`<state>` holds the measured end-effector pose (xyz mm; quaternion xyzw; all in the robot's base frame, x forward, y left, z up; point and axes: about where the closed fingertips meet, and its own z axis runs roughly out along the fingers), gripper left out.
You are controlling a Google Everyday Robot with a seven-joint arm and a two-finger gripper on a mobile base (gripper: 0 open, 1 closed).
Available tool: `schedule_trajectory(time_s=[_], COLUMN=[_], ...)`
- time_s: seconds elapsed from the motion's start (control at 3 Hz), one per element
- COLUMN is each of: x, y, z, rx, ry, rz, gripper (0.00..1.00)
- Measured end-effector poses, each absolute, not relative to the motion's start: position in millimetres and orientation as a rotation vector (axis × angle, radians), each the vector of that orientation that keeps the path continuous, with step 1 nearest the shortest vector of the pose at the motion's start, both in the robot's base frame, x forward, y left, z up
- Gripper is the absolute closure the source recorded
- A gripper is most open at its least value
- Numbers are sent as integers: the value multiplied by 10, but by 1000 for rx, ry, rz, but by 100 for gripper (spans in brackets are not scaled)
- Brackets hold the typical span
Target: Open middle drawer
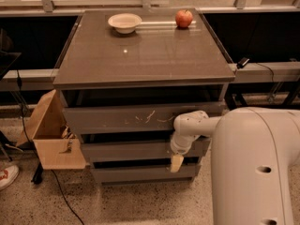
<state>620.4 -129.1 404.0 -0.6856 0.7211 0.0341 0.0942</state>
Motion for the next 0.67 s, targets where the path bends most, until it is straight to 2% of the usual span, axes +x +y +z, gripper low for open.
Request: schedule_trajectory(time_s=[0.67], x=[6161], y=[-1312], z=[4052], rx=[-2022], ry=[2158], rz=[85], gripper=[66])
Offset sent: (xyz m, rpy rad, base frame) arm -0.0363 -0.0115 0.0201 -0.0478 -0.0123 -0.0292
